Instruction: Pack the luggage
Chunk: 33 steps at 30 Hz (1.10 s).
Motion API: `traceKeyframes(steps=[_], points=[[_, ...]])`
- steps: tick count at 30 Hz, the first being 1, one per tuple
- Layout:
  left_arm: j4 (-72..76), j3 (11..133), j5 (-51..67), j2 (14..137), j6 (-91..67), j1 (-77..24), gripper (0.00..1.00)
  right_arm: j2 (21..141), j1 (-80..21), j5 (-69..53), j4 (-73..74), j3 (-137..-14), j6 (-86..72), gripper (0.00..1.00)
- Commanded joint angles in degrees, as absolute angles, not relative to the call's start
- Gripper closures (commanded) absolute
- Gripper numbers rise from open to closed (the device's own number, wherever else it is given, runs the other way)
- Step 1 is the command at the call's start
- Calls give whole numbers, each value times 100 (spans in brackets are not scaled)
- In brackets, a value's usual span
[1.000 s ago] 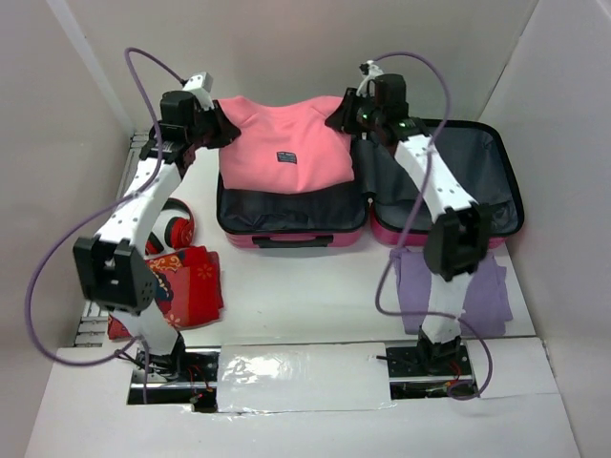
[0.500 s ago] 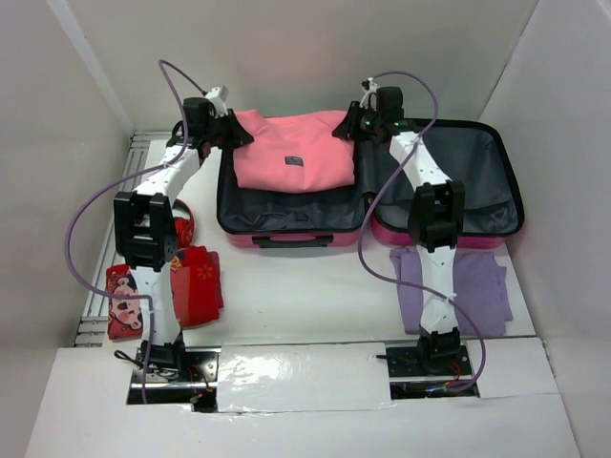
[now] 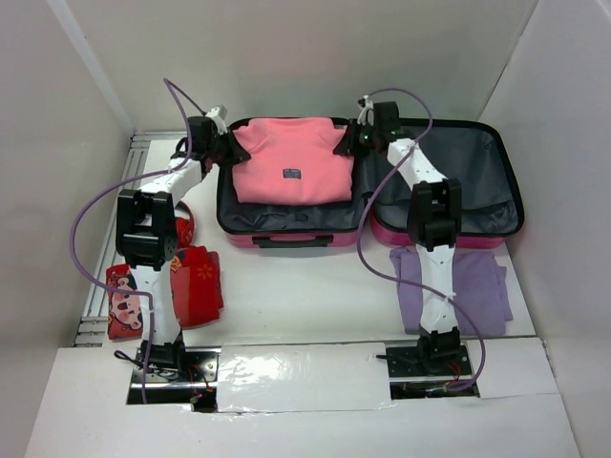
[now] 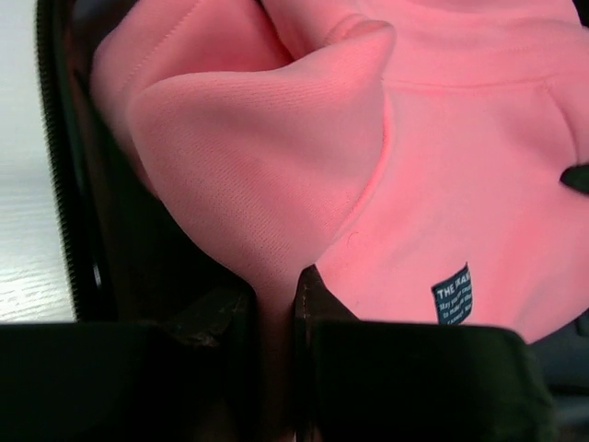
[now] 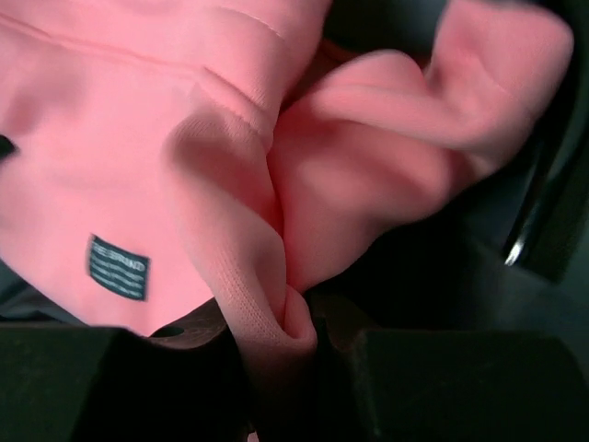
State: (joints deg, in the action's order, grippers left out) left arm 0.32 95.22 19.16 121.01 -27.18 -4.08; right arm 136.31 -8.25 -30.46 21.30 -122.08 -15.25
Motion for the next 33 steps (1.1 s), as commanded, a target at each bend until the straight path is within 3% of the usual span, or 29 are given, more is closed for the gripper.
traceKeyframes(steps=[1,12,15,16,17,18,19,20,22,23,26,33], points=[[335,9448,1346,12041,-2567,-325,100,13360,-922,-2777,2127,-11683,-1318,100],[0,9264,1055,11979,-2487,-378,100,13175,-923,-2426,2224,-11268,-1424,100],[-262,9386,1055,12032,-2540,-378,99,13244,-923,-2426,2538,-11670,-1372,87],[-264,9439,1107,12032,-2540,-378,92,13245,-923,-2365,2644,-11837,-1301,81],[-351,9439,1107,12032,-2540,-378,85,13323,-923,-2364,2750,-12143,-1301,63],[-404,9439,1107,11963,-2540,-378,76,13324,-975,-2303,2934,-12286,-1222,55],[-404,9500,1107,11849,-2470,-430,57,13324,-976,-2303,2936,-12461,-1169,48],[-404,9501,1107,11778,-2409,-431,48,13255,-976,-2251,3014,-12532,-1169,37],[-527,9623,1047,11629,-2356,-431,31,13123,-976,-2250,3076,-12725,-1116,27],[-527,9685,1046,11463,-2355,-483,16,12974,-976,-2250,3137,-12787,-1055,23],[-598,9957,1195,11207,-2303,-483,0,12597,-1028,-2085,3260,-12937,-994,1],[-537,10108,1318,10162,-2250,-606,0,11254,-1028,-1022,3463,-12545,-791,0]])
